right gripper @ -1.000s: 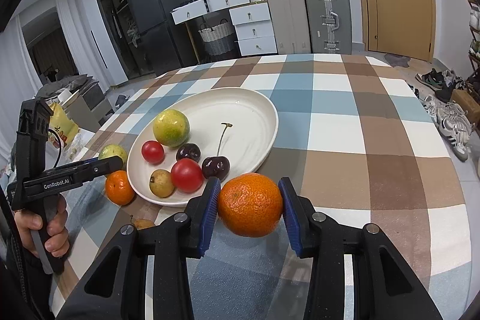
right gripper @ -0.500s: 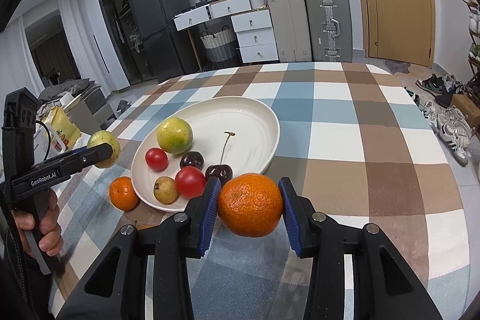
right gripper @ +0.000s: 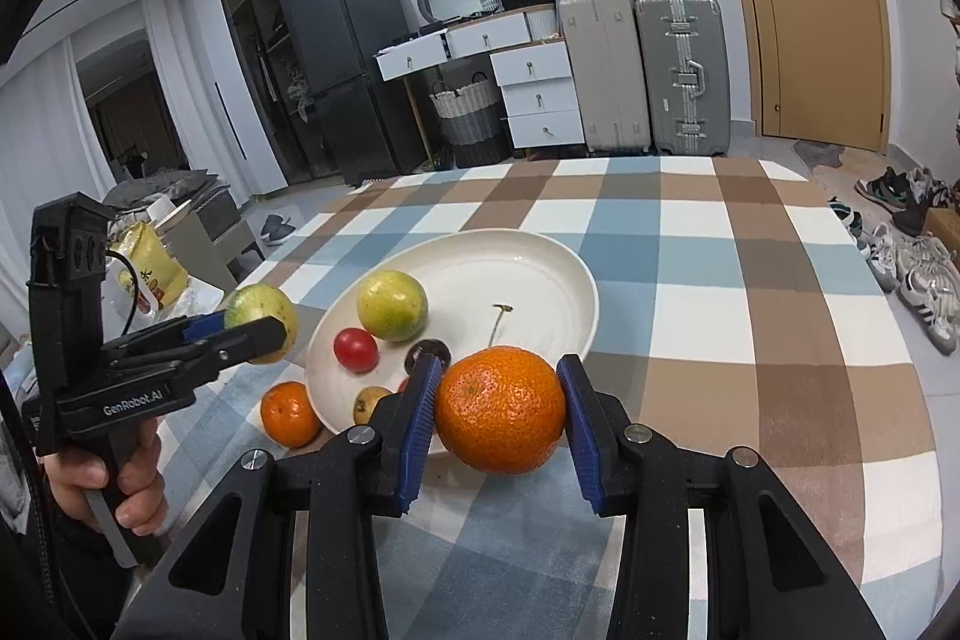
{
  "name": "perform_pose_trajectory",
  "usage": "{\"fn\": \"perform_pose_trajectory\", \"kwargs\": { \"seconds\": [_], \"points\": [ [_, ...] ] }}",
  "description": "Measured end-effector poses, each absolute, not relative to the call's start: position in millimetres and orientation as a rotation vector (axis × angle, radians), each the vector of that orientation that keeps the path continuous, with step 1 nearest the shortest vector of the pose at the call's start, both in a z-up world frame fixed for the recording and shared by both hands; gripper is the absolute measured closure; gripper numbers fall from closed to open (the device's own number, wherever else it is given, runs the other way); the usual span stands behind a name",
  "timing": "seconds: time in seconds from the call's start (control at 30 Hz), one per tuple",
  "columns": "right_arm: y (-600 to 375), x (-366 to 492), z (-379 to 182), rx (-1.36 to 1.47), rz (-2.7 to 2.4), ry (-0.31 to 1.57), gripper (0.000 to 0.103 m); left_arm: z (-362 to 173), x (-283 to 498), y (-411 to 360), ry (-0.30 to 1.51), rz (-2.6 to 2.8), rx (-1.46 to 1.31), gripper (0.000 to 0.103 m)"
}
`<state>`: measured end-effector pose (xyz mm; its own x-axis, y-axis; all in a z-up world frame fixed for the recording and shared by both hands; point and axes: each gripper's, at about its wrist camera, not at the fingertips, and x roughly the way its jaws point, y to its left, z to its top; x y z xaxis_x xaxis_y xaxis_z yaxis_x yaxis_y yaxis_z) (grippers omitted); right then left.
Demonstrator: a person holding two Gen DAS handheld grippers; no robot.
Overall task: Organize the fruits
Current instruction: 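Carry the pomelo and mandarin with both grippers over the plate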
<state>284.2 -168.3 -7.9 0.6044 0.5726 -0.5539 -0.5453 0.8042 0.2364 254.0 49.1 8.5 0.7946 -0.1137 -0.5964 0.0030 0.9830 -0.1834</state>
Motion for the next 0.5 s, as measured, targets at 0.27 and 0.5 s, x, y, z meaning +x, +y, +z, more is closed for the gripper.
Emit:
{"fn": "perform_pose_trajectory", "kwargs": {
  "seconds": [0.27,0.5],
  "points": [
    [-160,289,8,0.015,0.665,0.617,0.062,16,265,41,0.639,-0.072,-0.142,0.052],
    [-149,298,16,0.009,0.681,0.593,0.062,21,280,34,0.633,-0.082,-0.122,0.052]
  ]
}}
